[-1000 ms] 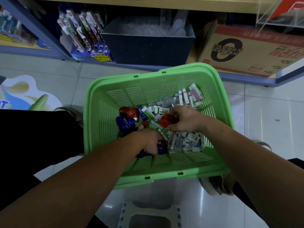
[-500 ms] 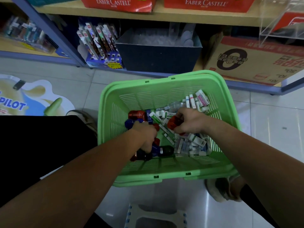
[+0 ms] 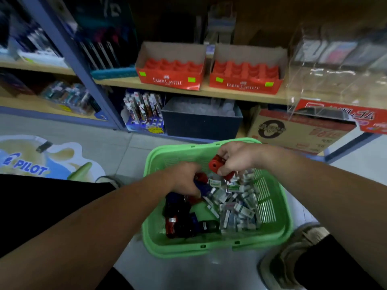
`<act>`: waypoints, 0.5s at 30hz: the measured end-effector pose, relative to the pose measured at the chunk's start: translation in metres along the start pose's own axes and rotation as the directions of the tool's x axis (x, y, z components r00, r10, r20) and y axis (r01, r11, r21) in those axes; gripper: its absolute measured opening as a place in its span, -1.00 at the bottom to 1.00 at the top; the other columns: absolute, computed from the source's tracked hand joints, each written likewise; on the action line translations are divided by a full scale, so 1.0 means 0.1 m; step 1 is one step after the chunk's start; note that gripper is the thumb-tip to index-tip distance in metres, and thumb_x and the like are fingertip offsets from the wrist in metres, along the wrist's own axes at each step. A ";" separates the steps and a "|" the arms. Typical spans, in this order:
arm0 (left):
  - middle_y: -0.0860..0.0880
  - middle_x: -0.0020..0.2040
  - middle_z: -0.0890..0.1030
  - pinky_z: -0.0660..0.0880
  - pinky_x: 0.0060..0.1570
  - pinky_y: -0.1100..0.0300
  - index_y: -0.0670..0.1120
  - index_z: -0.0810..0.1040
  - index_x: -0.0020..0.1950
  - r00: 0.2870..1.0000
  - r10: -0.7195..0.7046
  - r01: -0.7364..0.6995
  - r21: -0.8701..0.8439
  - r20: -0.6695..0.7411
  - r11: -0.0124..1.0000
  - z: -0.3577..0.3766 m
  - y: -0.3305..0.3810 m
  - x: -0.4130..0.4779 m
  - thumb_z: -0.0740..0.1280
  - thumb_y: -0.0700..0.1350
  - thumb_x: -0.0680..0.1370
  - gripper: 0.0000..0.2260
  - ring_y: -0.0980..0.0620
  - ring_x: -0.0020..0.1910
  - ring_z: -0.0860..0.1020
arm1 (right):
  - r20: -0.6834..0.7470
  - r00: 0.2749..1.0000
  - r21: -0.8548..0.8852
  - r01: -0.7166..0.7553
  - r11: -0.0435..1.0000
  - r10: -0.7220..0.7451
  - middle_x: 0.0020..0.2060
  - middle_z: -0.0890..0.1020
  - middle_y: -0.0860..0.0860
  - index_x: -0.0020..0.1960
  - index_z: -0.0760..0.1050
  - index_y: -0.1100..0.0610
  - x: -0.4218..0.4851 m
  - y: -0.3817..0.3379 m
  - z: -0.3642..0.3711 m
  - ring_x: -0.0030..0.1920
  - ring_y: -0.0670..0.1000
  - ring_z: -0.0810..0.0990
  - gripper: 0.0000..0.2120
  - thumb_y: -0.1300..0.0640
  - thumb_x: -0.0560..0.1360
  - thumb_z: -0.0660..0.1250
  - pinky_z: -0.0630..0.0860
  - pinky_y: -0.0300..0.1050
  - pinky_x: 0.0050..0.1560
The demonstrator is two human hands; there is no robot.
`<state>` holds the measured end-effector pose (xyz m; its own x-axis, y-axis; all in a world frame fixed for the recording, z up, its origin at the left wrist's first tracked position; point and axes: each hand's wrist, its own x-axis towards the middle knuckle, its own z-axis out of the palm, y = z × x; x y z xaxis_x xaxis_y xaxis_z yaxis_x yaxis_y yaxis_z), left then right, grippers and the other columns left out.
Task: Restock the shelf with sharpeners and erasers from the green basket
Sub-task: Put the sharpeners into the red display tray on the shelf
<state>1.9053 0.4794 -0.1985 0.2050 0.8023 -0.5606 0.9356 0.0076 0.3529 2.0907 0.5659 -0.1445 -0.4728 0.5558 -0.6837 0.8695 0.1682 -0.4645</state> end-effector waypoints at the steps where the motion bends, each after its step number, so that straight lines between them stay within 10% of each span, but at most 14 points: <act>1: 0.06 -0.08 0.53 0.40 -0.23 0.19 0.08 0.46 -0.01 1.000 0.013 -0.013 -0.018 -0.007 1.000 -0.16 0.03 -0.09 0.59 0.08 0.38 -0.64 0.03 -0.14 0.50 | -0.003 1.000 -0.020 0.008 1.000 -0.008 0.14 0.64 0.07 0.26 0.51 0.06 -0.09 -0.10 -0.12 -0.02 0.07 0.69 -0.62 0.11 0.50 0.54 0.69 -0.05 -0.20; 7: 0.00 -0.14 0.57 0.43 -0.26 0.13 -0.01 0.49 -0.02 0.992 0.058 -0.061 -0.030 -0.115 0.998 -1.25 0.31 -0.60 0.50 0.22 0.47 -0.64 0.03 -0.20 0.54 | -0.138 0.989 -0.058 0.039 0.998 -0.047 0.13 0.61 0.10 0.26 0.48 0.09 -0.60 -0.64 -0.85 0.05 0.13 0.69 -0.58 0.05 0.50 0.55 0.72 0.11 0.00; 15: -0.04 -0.22 0.62 0.55 -0.29 0.07 -0.03 0.51 -0.08 0.926 -0.013 -0.058 -0.177 -0.377 0.982 -2.11 0.43 -0.52 0.45 0.32 0.44 -0.58 -0.02 -0.26 0.64 | -0.425 0.905 0.344 0.127 0.930 0.034 0.13 0.63 0.08 0.25 0.49 0.05 -0.79 -0.58 -1.48 0.13 0.10 0.64 -0.51 0.05 0.41 0.62 0.70 0.00 -0.08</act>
<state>1.8747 0.5634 0.0041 0.0695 0.9679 -0.2417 0.8562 0.0665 0.5124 2.0982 0.6328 0.0196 -0.3376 0.8544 -0.3950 0.6994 -0.0531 -0.7128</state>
